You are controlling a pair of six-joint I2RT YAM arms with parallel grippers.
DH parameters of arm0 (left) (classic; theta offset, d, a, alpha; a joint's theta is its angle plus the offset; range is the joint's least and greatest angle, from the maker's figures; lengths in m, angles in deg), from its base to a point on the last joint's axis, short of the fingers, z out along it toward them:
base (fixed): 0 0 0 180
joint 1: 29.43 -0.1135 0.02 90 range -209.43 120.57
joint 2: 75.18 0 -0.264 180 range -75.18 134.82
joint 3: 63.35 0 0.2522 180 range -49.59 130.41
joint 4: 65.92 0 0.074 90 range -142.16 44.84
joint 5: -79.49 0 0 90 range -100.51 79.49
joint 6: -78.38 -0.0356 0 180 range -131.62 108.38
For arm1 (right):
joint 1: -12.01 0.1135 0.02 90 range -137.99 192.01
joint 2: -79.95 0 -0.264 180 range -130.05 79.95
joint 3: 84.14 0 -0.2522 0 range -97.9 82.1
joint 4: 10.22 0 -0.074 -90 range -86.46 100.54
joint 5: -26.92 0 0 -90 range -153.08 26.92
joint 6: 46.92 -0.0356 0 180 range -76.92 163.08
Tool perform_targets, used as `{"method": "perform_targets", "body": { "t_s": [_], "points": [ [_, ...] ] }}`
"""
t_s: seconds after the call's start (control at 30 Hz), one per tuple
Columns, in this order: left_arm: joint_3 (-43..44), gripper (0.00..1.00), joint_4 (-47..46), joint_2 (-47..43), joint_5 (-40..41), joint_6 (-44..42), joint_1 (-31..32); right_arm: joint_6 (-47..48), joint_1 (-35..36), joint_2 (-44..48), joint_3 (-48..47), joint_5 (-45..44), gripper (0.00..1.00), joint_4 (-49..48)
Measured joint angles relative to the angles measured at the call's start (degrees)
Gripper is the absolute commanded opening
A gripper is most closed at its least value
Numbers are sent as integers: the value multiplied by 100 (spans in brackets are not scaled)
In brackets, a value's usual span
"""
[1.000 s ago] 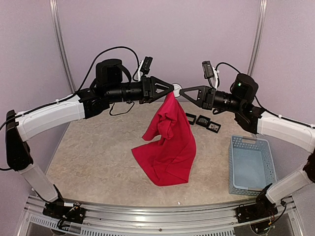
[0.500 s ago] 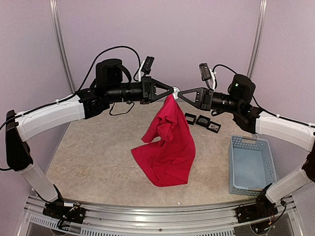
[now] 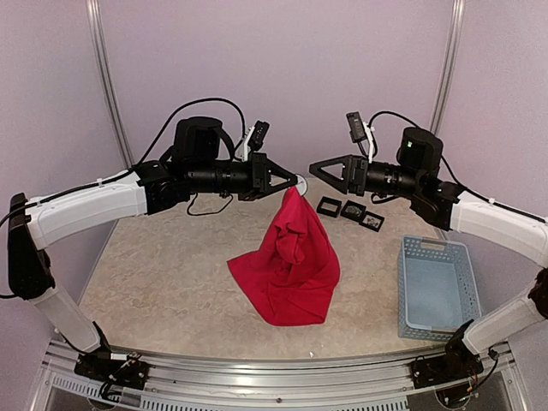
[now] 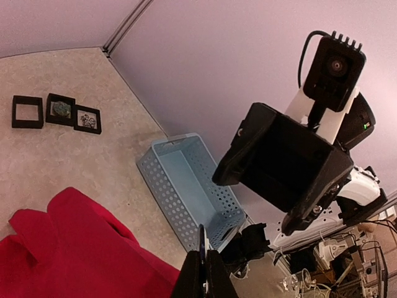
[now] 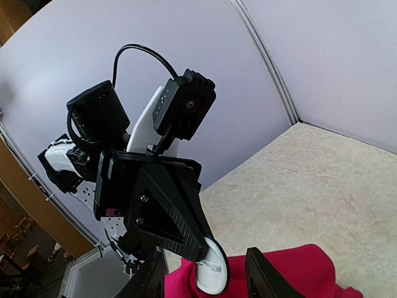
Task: Remove the brooch from the garment
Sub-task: Pass from the right arm to the left, then pass from the left arm to the right
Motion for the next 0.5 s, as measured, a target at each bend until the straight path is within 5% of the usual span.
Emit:
{"method": "perform_targets", "body": {
  "t_s": [0.5],
  "points": [
    [168,0,1255,61,938,498,83,1596,1016,-17,-481,-1604,54,2601]
  ]
}}
